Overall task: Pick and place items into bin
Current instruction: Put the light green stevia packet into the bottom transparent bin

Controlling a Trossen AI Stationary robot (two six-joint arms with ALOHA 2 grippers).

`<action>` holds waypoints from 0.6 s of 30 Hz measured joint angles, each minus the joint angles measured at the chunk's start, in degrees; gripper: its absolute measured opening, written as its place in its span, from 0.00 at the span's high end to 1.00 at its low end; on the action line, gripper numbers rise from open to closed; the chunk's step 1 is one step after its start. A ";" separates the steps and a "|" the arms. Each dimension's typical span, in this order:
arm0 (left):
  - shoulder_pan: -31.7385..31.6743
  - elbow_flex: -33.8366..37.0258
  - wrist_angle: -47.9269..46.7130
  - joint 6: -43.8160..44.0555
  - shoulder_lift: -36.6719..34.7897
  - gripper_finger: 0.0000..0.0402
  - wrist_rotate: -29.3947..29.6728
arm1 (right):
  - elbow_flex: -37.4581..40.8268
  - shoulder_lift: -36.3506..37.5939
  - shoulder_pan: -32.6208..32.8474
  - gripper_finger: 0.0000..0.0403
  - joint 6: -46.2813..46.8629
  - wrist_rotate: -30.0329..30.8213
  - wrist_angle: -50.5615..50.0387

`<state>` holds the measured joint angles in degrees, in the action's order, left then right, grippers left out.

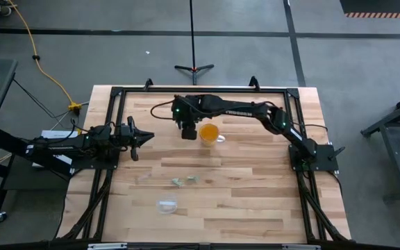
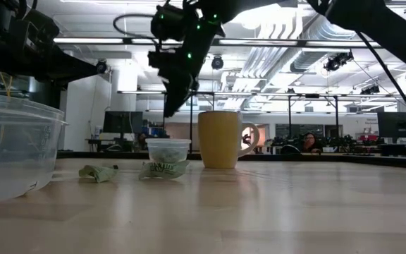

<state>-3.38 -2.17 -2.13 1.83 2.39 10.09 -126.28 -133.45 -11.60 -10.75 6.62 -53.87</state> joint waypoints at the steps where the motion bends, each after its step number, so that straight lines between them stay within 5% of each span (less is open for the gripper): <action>1: 0.00 0.00 0.00 0.00 -0.02 0.83 0.01 | 0.00 0.54 0.45 0.61 0.17 -1.67 0.17; 5: 0.02 -0.02 0.00 0.00 0.00 0.83 0.00 | -0.04 2.28 4.70 0.57 -0.39 -4.46 0.22; 12: 0.01 -0.02 -0.04 0.00 -0.02 0.83 -0.49 | 2.74 7.88 13.75 0.63 1.64 2.01 -0.31; 18: 0.02 0.00 -0.38 0.09 0.00 0.83 -2.63 | 23.81 21.04 18.22 0.73 8.81 8.79 12.45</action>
<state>-3.36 -2.18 -2.51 1.92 2.39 7.46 -102.47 -112.41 6.62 -1.93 15.41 -41.42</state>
